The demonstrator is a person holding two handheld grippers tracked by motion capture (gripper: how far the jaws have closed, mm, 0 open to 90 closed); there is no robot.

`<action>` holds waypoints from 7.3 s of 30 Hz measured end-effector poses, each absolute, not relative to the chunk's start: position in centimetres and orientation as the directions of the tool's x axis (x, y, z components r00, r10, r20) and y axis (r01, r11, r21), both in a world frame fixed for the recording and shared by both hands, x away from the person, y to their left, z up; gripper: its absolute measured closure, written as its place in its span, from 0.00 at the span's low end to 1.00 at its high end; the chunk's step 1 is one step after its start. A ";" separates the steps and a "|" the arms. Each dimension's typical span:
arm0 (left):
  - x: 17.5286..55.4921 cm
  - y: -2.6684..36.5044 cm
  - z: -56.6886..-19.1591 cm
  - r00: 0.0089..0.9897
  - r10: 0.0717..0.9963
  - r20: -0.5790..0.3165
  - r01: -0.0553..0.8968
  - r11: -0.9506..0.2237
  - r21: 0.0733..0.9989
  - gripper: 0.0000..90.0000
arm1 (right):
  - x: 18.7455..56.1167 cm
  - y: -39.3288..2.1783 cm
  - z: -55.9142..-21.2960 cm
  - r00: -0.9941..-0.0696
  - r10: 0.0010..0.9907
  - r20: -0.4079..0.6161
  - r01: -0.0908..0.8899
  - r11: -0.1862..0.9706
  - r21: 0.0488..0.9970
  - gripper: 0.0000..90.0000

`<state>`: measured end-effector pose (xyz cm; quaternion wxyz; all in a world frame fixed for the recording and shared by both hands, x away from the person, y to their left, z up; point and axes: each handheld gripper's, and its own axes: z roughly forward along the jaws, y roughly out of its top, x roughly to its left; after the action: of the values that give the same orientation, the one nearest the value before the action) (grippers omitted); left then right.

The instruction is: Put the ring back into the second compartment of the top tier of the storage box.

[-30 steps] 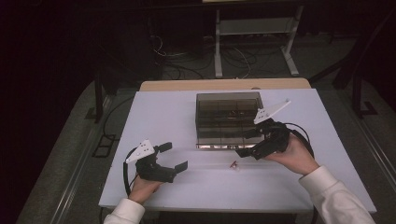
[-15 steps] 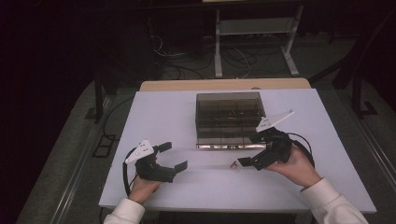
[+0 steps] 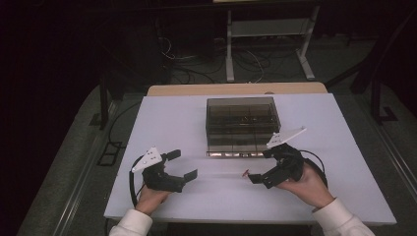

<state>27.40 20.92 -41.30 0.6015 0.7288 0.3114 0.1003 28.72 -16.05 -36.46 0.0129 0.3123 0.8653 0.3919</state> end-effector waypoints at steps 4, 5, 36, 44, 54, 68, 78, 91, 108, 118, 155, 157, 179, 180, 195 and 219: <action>27.4 20.9 -41.3 0.786 0.574 -0.227 0.333 -0.085 0.939 0.00 | 28.5 -15.9 -37.0 -0.801 0.554 0.228 0.537 0.496 0.682 0.00; 27.4 20.9 -41.3 0.787 0.574 -0.227 0.333 -0.085 0.939 0.00 | 28.5 -15.9 -37.2 -0.801 0.553 0.230 0.538 0.496 0.681 0.00; 27.4 20.9 -41.3 0.790 0.570 -0.227 0.333 -0.087 0.939 0.00 | 28.4 -14.6 -41.1 -0.782 0.582 0.222 0.553 0.484 0.678 0.00; 27.4 20.9 -41.3 0.791 0.568 -0.227 0.332 -0.087 0.939 0.00 | 28.7 -14.2 -41.7 -0.783 0.590 0.197 0.543 0.497 0.677 0.05; 27.4 20.9 -41.3 0.791 0.568 -0.227 0.332 -0.088 0.939 0.00 | 29.1 -13.8 -42.7 -0.785 0.597 0.164 0.538 0.528 0.657 0.11; 27.4 20.8 -41.3 0.794 0.565 -0.226 0.332 -0.091 0.939 0.00 | 29.7 -13.4 -43.4 -0.779 0.619 0.104 0.524 0.552 0.648 0.27; 27.4 20.8 -41.3 0.794 0.564 -0.226 0.331 -0.090 0.939 0.00 | 30.1 -13.4 -43.7 -0.781 0.618 0.096 0.522 0.559 0.644 0.39; 27.4 20.9 -41.3 0.794 0.564 -0.228 0.332 -0.086 0.939 0.00 | 30.2 -13.1 -44.1 -0.787 0.610 0.088 0.515 0.573 0.638 0.60; 27.4 20.9 -41.3 0.795 0.563 -0.227 0.331 -0.090 0.939 0.00 | 30.2 -13.1 -44.1 -0.792 0.603 0.096 0.520 0.583 0.624 0.75; 27.4 20.9 -41.3 0.794 0.564 -0.226 0.332 -0.090 0.939 0.00 | 29.9 -13.3 -43.7 -0.794 0.596 0.118 0.525 0.575 0.628 0.76; 27.4 20.9 -41.3 0.792 0.567 -0.226 0.331 -0.088 0.940 0.00 | 28.7 -14.6 -39.6 -0.812 0.569 0.133 0.501 0.560 0.661 0.76; 27.4 20.9 -41.3 0.792 0.568 -0.226 0.331 -0.087 0.939 0.00 | 28.8 -14.7 -39.5 -0.811 0.570 0.133 0.501 0.557 0.663 0.76; 27.4 20.8 -41.3 0.793 0.567 -0.224 0.330 -0.090 0.940 0.00 | 28.9 -15.6 -37.3 -0.811 0.574 0.116 0.488 0.552 0.676 0.76; 27.4 20.8 -41.3 0.792 0.567 -0.226 0.331 -0.087 0.940 0.00 | 28.9 -15.6 -37.2 -0.813 0.572 0.112 0.484 0.555 0.677 0.76; 27.4 20.8 -41.3 0.793 0.567 -0.224 0.331 -0.091 0.939 0.00 | 29.1 -15.9 -35.9 -0.812 0.574 0.102 0.475 0.550 0.687 0.76; 27.4 20.8 -41.3 0.793 0.566 -0.225 0.330 -0.090 0.940 0.00 | 30.3 -16.0 -34.0 -0.815 0.574 0.082 0.458 0.550 0.698 0.76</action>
<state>27.40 20.79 -41.32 0.6009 0.7318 0.3062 0.0981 30.27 -16.02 -33.98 0.0782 0.2943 0.8769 0.3719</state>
